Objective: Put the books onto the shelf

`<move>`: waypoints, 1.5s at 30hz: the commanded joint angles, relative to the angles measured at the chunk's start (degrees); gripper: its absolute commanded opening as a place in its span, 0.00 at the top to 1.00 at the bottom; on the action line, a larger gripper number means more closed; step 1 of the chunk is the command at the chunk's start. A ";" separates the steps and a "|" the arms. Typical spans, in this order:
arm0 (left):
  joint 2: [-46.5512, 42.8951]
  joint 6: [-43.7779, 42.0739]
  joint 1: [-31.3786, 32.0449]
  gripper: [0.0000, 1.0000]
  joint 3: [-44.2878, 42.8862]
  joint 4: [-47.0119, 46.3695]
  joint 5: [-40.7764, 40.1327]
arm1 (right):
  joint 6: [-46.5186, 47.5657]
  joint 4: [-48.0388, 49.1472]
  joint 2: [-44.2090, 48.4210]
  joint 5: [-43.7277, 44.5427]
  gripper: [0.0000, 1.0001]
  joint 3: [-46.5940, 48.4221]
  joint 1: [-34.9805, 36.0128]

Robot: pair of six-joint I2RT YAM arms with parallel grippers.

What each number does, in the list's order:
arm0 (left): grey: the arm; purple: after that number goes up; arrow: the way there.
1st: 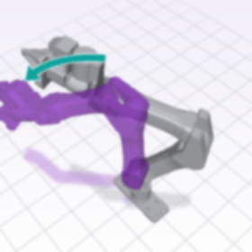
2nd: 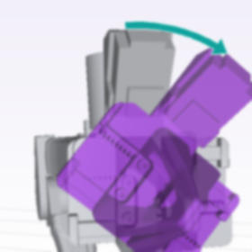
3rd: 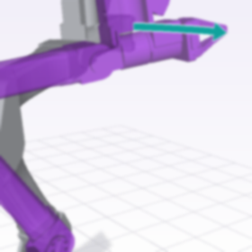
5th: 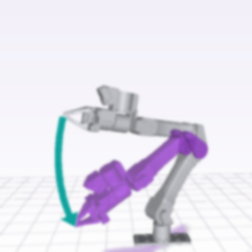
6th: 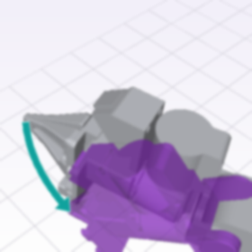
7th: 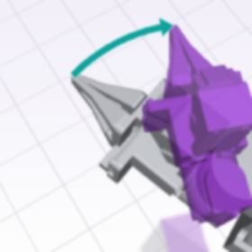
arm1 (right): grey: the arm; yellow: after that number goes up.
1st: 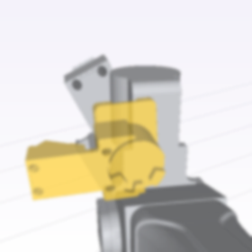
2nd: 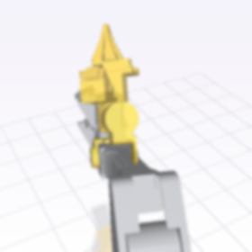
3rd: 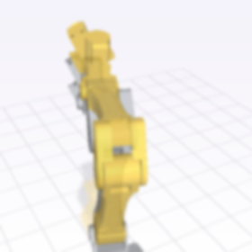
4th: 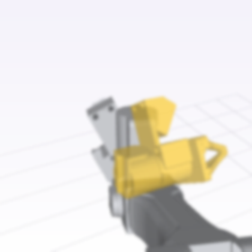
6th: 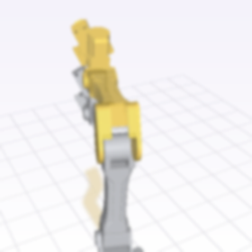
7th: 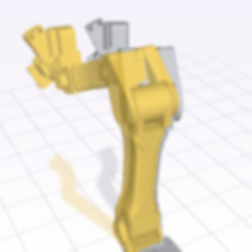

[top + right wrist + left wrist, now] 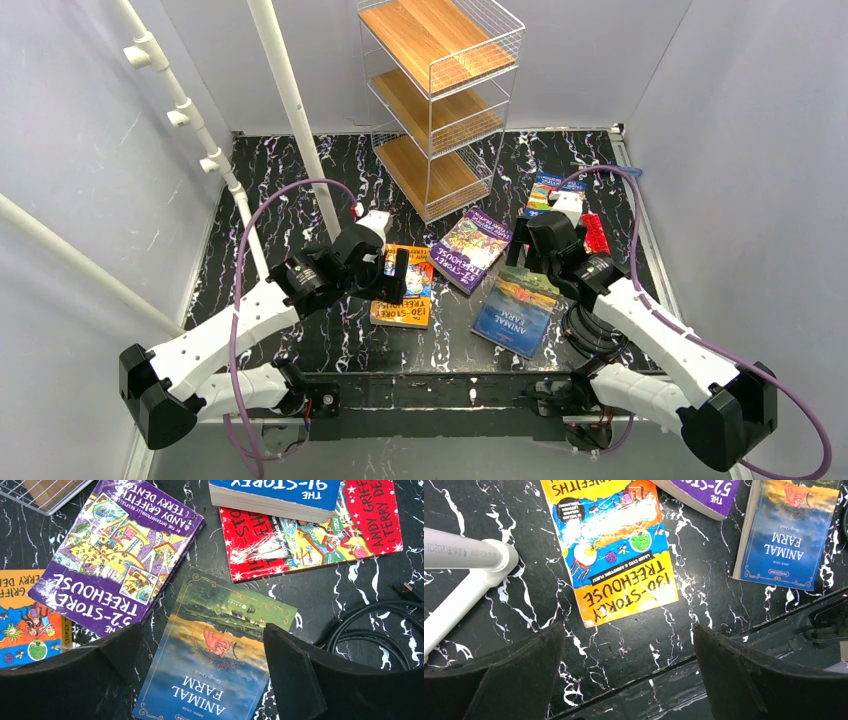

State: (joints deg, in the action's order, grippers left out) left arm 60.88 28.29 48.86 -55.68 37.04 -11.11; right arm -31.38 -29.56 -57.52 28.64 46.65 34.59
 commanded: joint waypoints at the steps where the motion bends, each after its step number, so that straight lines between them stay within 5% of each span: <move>1: -1.39 -0.05 0.11 0.02 -0.05 -1.29 -0.64 | -1.15 2.02 1.21 1.50 0.01 -0.57 0.07; 15: -2.82 -6.53 0.63 0.02 -0.40 -8.10 8.16 | -1.84 2.17 3.22 1.35 0.01 -1.17 0.04; 27: 8.81 -23.24 2.07 0.04 -17.61 -26.18 7.98 | -1.57 1.74 8.21 3.40 0.01 0.25 0.02; 33: 18.63 -27.94 -2.02 0.10 -28.83 -27.22 9.09 | -2.26 1.27 10.35 2.98 0.01 0.10 0.10; 37: 21.27 -25.49 -8.44 0.12 -29.13 -32.24 16.16 | -2.80 0.96 11.59 2.49 0.01 -0.32 0.05; 45: 25.96 -27.93 -9.60 0.10 -31.92 -34.28 15.64 | -3.33 1.03 11.00 0.55 0.01 -0.07 0.10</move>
State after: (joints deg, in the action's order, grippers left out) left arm 86.15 2.07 39.00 -84.51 5.91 2.63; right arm -33.91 -29.02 -46.24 29.69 45.84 34.59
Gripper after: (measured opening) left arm 0.897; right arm 0.985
